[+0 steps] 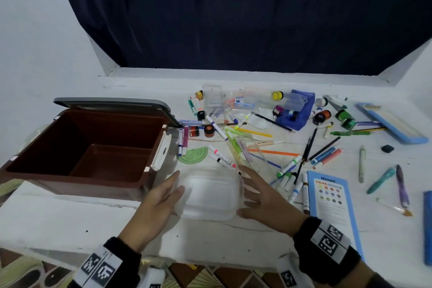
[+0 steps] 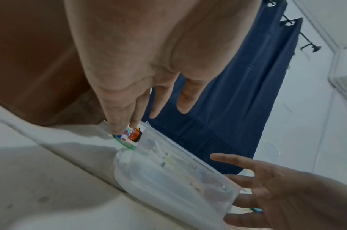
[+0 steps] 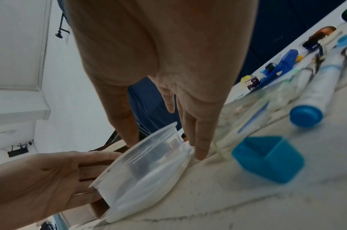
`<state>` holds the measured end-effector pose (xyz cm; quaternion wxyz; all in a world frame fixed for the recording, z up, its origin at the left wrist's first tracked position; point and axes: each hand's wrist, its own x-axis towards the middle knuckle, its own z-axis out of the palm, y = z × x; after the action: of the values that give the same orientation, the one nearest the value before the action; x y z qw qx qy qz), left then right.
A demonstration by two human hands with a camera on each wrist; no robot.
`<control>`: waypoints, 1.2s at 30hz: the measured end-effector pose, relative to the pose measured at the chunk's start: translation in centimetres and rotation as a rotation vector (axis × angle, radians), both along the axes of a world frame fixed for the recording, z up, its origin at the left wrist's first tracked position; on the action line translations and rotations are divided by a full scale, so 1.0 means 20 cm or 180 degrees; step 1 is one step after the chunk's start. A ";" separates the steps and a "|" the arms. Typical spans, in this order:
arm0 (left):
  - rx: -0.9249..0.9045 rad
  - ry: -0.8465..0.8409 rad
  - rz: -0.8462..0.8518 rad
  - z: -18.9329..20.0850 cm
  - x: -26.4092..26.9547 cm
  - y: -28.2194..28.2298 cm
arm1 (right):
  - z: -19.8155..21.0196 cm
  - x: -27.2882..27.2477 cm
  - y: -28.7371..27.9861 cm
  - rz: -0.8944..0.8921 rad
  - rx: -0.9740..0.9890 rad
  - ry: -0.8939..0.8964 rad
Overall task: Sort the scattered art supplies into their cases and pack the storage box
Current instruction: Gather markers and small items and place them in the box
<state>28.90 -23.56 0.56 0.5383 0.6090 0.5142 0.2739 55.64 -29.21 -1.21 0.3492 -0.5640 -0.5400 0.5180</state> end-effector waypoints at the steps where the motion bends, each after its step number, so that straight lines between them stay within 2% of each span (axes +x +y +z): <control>1: 0.0127 0.0068 -0.0081 0.01 0.00 -0.01 | 0.01 0.02 -0.01 -0.0023 0.0007 -0.0055; 5: 0.0536 0.0439 -0.0313 0.04 -0.02 -0.04 | 0.06 0.09 -0.06 0.0022 -0.0001 -0.0200; 8: 0.0734 0.0353 -0.0468 0.08 0.02 -0.07 | 0.08 0.13 -0.09 0.0110 0.0123 -0.0435; 12: 0.1276 0.0388 -0.0468 0.16 0.19 -0.12 | 0.10 0.21 -0.12 0.0378 0.0310 -0.0781; 14: 0.1642 0.0669 -0.0582 0.16 0.29 -0.13 | 0.07 0.26 -0.13 0.0545 0.0413 -0.1015; 17: 0.2065 0.1166 -0.1185 0.12 0.45 -0.14 | 0.06 0.36 -0.16 0.0795 0.0571 -0.1352; 21: 0.2101 0.1777 -0.1823 0.06 0.62 -0.11 | 0.06 0.53 -0.20 0.0685 0.0964 -0.1556; 25: 0.2073 0.2273 -0.2072 0.07 0.81 -0.06 | 0.07 0.79 -0.27 0.0549 0.1193 -0.1942; 32: 0.2189 0.1692 -0.1471 0.22 1.08 0.01 | 0.16 1.08 -0.24 -0.0203 0.1346 -0.1966; 36: 0.2062 0.2042 -0.1628 0.25 1.12 0.14 | 0.21 1.18 -0.09 -0.0333 0.1479 -0.1909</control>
<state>51.30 -20.85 5.65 0.1874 0.9037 0.3770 0.0784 79.19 -31.00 2.95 0.3201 -0.6231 -0.6918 0.1753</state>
